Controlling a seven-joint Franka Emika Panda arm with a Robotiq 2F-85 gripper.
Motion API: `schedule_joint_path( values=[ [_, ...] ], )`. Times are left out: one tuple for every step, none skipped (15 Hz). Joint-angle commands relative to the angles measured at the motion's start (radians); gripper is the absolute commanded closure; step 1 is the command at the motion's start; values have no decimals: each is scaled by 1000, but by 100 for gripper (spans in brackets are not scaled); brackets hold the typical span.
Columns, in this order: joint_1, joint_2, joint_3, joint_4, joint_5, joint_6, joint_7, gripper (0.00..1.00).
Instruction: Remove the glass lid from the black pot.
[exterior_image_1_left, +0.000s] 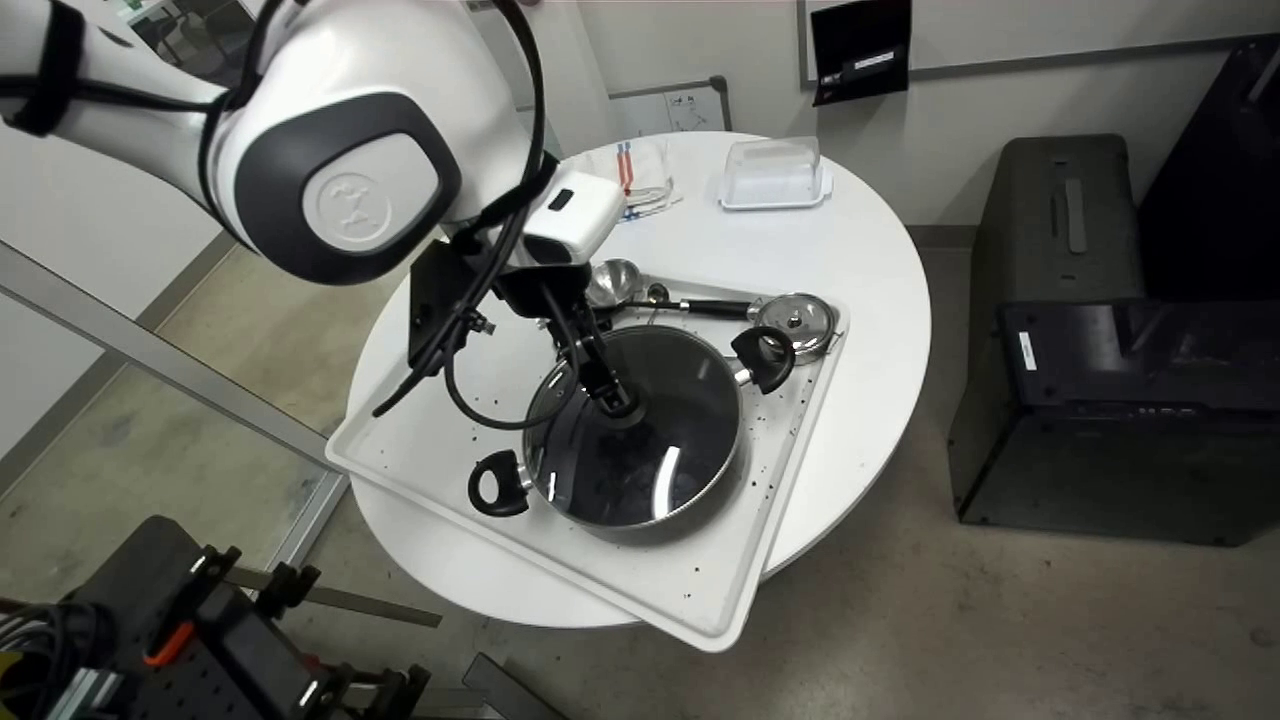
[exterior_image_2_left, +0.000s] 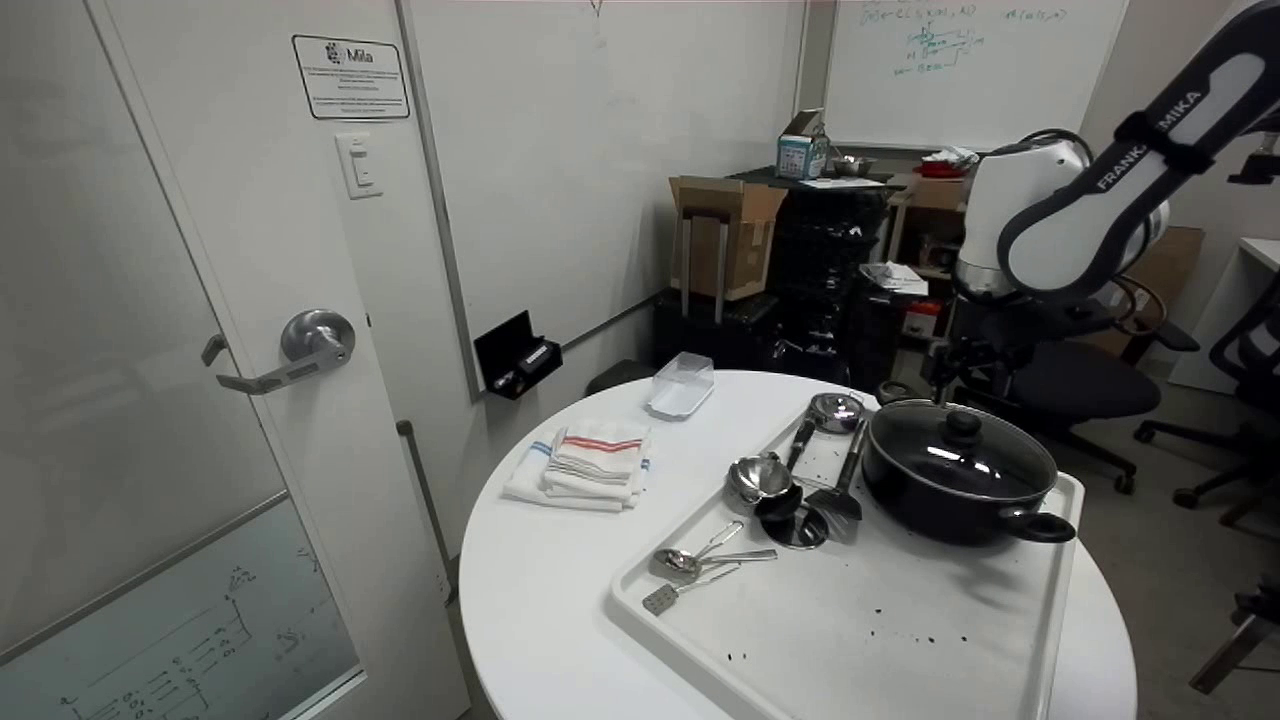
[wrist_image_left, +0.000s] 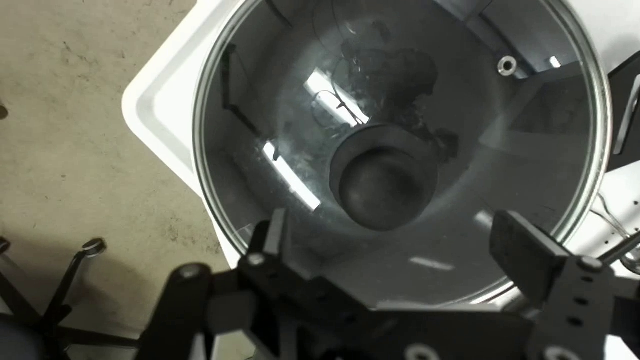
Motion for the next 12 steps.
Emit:
schedule_joint_path(
  values=[
    [27,50,-29,35,26,8,-4,0],
    [29,57,-32,39,27,7,-4,0],
    [30,63,-35,42,28,7,-6,0],
    [30,69,-37,44,29,6,-6,0],
    [30,74,-38,48,31,5,-7,0],
    [31,78,-39,49,32,4,-7,0],
    [31,80,-40,48,33,5,-8,0],
    [32,83,-39,47,33,3,-10,0],
    [32,84,-39,47,34,2,-10,0],
    [33,86,-40,47,34,2,-9,0],
    [34,89,-40,47,35,1,-9,0],
    [35,91,-40,48,36,0,-10,0]
  ],
)
